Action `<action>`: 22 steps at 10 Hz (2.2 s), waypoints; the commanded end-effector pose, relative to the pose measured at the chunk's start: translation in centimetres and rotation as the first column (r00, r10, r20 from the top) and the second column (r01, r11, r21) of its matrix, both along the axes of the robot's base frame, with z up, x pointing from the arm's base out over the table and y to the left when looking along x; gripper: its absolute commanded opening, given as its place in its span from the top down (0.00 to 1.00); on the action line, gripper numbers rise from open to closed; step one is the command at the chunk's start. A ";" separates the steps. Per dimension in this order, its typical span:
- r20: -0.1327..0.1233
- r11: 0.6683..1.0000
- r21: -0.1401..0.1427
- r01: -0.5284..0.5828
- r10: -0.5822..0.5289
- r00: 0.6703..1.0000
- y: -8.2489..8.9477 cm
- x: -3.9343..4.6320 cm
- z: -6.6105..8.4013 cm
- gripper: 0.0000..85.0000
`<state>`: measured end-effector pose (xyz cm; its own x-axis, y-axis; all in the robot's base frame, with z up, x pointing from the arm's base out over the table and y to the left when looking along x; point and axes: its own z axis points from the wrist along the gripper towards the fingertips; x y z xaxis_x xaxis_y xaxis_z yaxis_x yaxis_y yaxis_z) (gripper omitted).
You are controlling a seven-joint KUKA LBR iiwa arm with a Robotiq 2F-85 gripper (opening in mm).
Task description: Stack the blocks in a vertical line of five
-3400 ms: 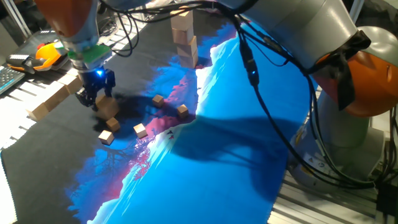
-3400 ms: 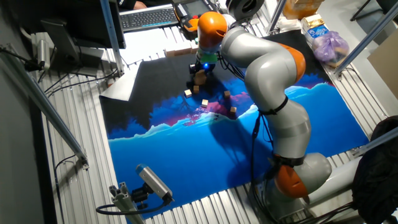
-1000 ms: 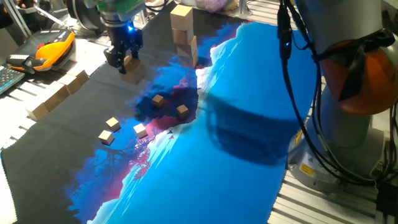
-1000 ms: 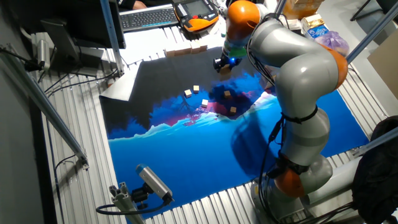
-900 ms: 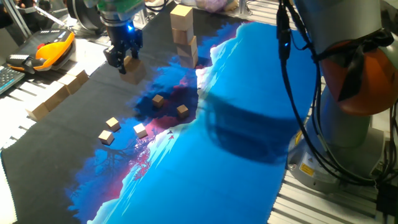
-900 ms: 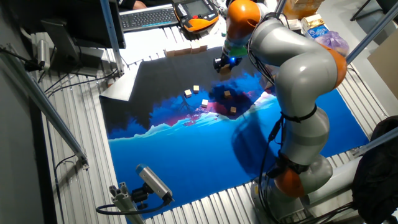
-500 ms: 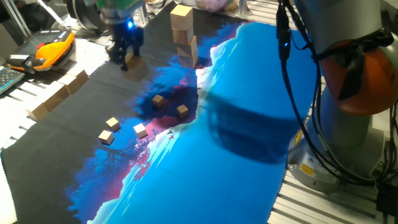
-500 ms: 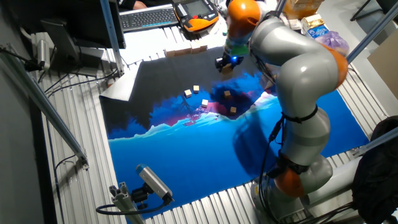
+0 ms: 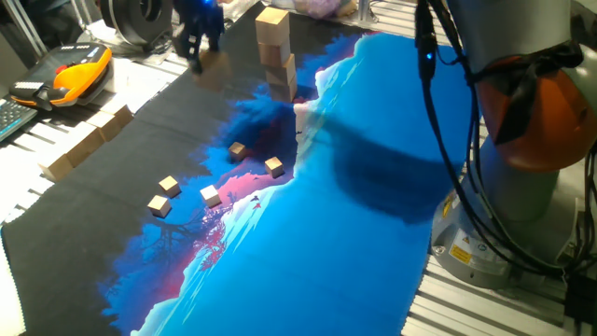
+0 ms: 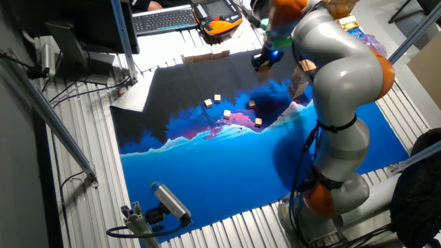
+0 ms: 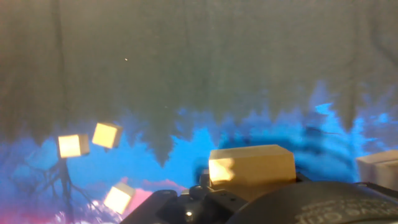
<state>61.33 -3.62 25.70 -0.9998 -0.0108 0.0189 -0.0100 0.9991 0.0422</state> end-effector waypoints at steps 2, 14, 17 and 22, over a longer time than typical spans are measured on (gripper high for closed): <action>0.001 1.000 -0.001 -0.006 0.006 1.000 -5.6 -0.82 3.8 1.00; 0.023 0.989 -0.043 0.143 -0.142 0.990 -5.4 -0.97 4.0 1.00; 0.044 0.987 -0.051 0.150 -0.148 0.988 -5.4 -0.97 4.0 1.00; -0.008 0.999 -0.050 0.021 -0.022 1.000 -10.0 -1.11 7.3 1.00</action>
